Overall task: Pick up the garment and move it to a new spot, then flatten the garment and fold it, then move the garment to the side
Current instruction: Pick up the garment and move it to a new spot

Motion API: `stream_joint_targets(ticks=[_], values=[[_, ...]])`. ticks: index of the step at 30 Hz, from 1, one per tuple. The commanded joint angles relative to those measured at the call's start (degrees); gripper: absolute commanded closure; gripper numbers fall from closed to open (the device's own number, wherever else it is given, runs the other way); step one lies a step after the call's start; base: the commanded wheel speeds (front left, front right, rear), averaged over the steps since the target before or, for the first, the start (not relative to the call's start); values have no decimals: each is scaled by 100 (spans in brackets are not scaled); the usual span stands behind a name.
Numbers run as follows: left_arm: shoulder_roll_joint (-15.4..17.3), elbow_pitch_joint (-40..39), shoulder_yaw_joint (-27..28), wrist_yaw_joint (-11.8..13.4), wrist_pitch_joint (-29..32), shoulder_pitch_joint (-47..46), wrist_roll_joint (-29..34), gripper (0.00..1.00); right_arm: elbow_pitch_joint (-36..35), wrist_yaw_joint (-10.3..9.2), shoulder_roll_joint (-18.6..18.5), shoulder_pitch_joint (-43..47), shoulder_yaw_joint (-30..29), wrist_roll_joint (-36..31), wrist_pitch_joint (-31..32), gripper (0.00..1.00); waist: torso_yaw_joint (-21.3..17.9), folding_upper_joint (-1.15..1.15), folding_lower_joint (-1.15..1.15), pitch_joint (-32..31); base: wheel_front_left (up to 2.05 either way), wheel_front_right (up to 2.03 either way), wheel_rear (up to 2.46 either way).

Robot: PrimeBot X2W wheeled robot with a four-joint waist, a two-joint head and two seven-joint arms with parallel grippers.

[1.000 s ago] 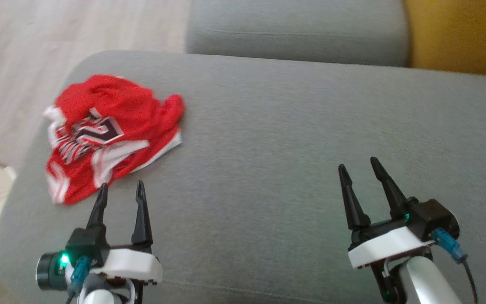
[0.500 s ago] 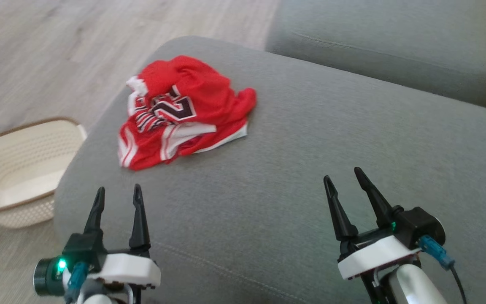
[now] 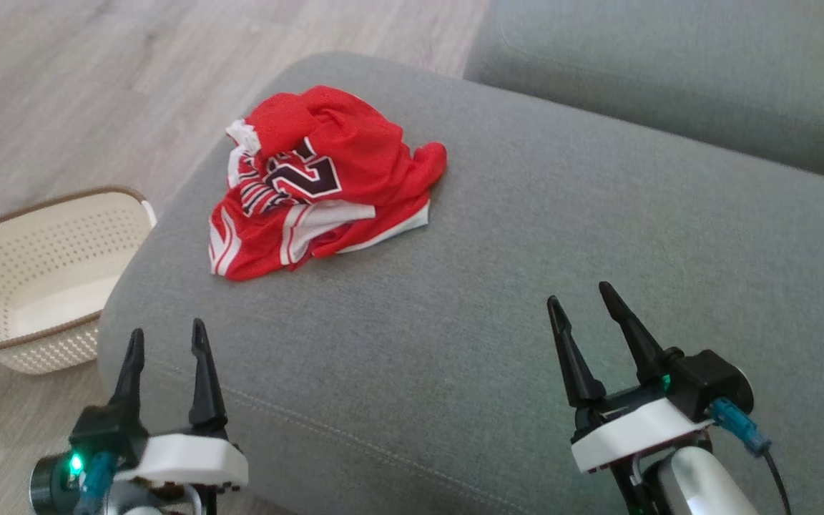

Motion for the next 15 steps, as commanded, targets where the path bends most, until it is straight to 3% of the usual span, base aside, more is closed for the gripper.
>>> stream_joint_targets(ticks=[1, 9, 15], values=[[-21, -210, 219, -18, -70, -365, -69, 0, -210, -4, -30, -190, 114, 5, -62, 0, -96, 0, 0, 113, 0, 0, 0], [55, 215, 546, -636, -70, -1149, -92, 0, -428, -4, -110, -513, -74, -314, -62, 0, -462, 0, 0, 779, 0, 0, 0], [289, 1129, 656, -1117, -35, -2349, -276, 0, -854, -4, -272, -760, -546, -558, 10, 0, -736, 0, 0, 1373, 0, 0, 0]])
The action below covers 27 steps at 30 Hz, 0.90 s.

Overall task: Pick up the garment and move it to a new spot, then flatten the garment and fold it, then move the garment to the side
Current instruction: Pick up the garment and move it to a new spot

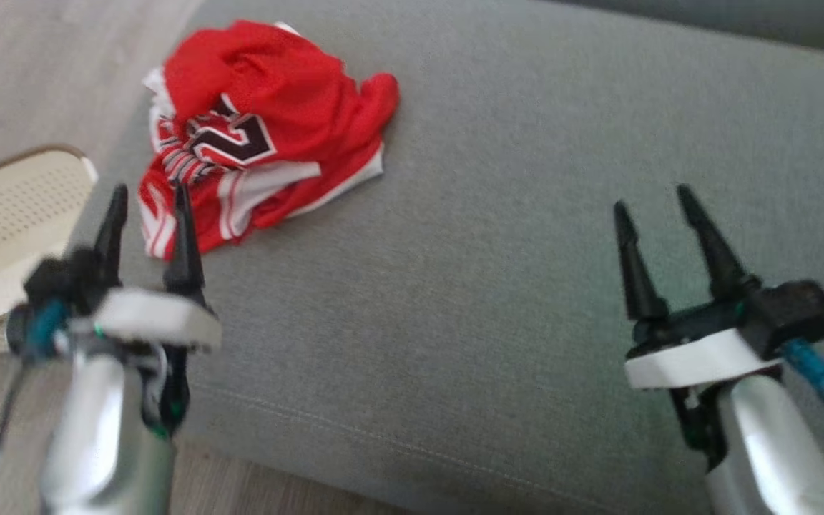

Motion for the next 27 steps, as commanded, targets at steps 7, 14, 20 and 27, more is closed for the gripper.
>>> stream_joint_targets(ticks=[7, 14, 20, 27], values=[[673, 1187, 274, -268, 960, -1827, -196, 0, -827, -4, -222, -352, -235, -173, 222, 0, -523, 0, 0, 886, 0, 0, 0], [1123, 2212, 180, -226, 1588, -2859, -4, 0, -1150, -4, -296, -465, -274, -132, 294, 0, -832, 0, 0, 1370, 0, 0, 0], [1276, 2806, 123, -278, 1779, -3340, 1, 0, -1203, -4, -328, -496, -176, -174, 270, 0, -971, 0, 0, 1626, 0, 0, 0], [1487, 3450, -23, -270, 1500, -3628, 139, 100, -1115, -4, -300, -588, -125, -162, 192, 0, -1118, 0, 0, 1673, 0, 0, 0]])
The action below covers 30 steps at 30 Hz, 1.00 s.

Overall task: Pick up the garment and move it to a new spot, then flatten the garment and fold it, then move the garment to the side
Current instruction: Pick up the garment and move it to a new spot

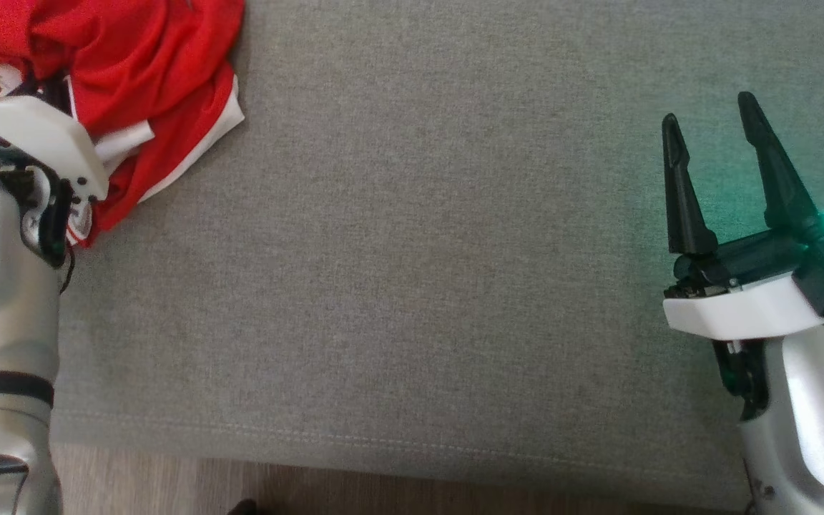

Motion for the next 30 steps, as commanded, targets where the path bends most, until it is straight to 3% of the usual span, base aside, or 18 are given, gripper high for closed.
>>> stream_joint_targets(ticks=[1, 9, 14, 21, 30], values=[[391, -88, 157, 71, -217, -183, 24, 100, -131, -4, 26, -49, 148, -11, -72, 0, -33, 0, -1, -55, 0, 0, 0], [393, -277, 153, 263, -1381, -245, 38, 100, 237, -4, 182, 16, 154, -3, -212, 0, -11, 0, -1, -658, 0, 0, 0], [397, -860, 149, 263, -1555, -142, 15, 100, 457, -4, 300, 93, 196, 28, -266, 0, -31, 0, -1, -1122, 0, 0, 0], [293, -1971, -1, 107, -1566, 221, -41, 100, 737, -4, 445, 281, 216, 125, -309, 0, -201, 0, -1, -1775, 0, 0, 0], [-52, -3481, -398, -1, -756, 671, -201, 100, 740, -4, 506, 363, 261, 273, -319, 0, -673, 0, -1, -2119, 0, 0, 0]])
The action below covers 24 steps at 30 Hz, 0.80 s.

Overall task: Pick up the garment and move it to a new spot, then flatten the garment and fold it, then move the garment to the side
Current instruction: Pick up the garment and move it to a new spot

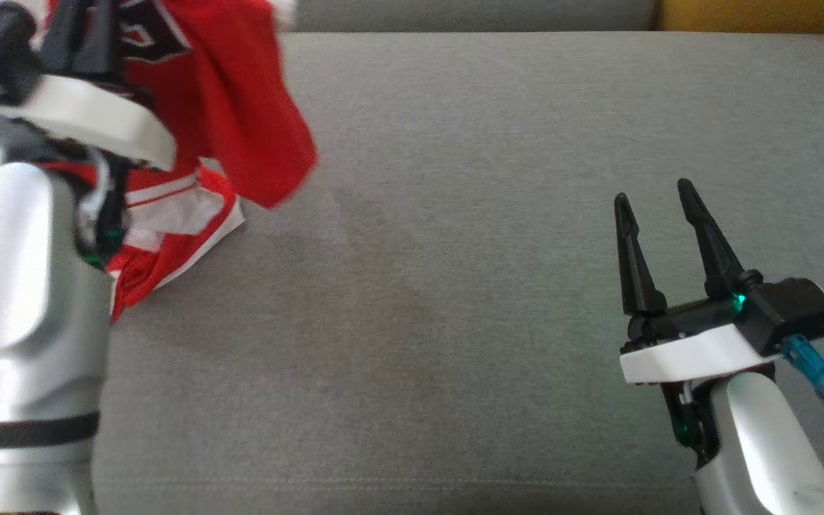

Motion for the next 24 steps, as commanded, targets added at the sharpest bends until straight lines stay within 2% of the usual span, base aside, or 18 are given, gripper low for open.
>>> stream_joint_targets(ticks=[1, 5, 7, 12, 17, 22, 24], values=[[120, -438, 64, -41, 160, -142, -32, 100, -235, -4, 48, -81, 137, 97, -60, 0, -223, 0, 0, -71, 0, 0, 0], [-98, -921, -222, -69, 509, -45, -63, 100, -329, -4, 49, -145, 180, 202, -60, 0, -553, 0, 0, 19, 0, 0, 0], [-166, -1007, -304, -73, 573, -34, -67, 100, -353, -4, 50, -164, 172, 222, -60, 0, -635, 0, 0, 50, 0, 0, 0], [-507, -1160, -661, -52, 760, -42, -65, 100, -455, -4, 50, -268, 118, 323, -60, 0, -1151, 0, 0, 247, 0, 0, 0], [-838, -884, -1069, 49, 702, -117, -84, 100, -579, -4, 50, -385, 55, 432, -61, 0, -1651, 0, 0, 498, 0, 0, 0], [-991, -217, -1580, 334, 445, -311, -214, 99, -669, -4, 51, -530, -24, 582, -61, 0, -2090, 0, 0, 785, 0, 0, 0], [-1002, 134, -1804, 491, 267, -439, -261, 0, -675, -4, 51, -577, -27, 627, -61, 0, -2217, 0, 0, 858, 0, 0, 0]])
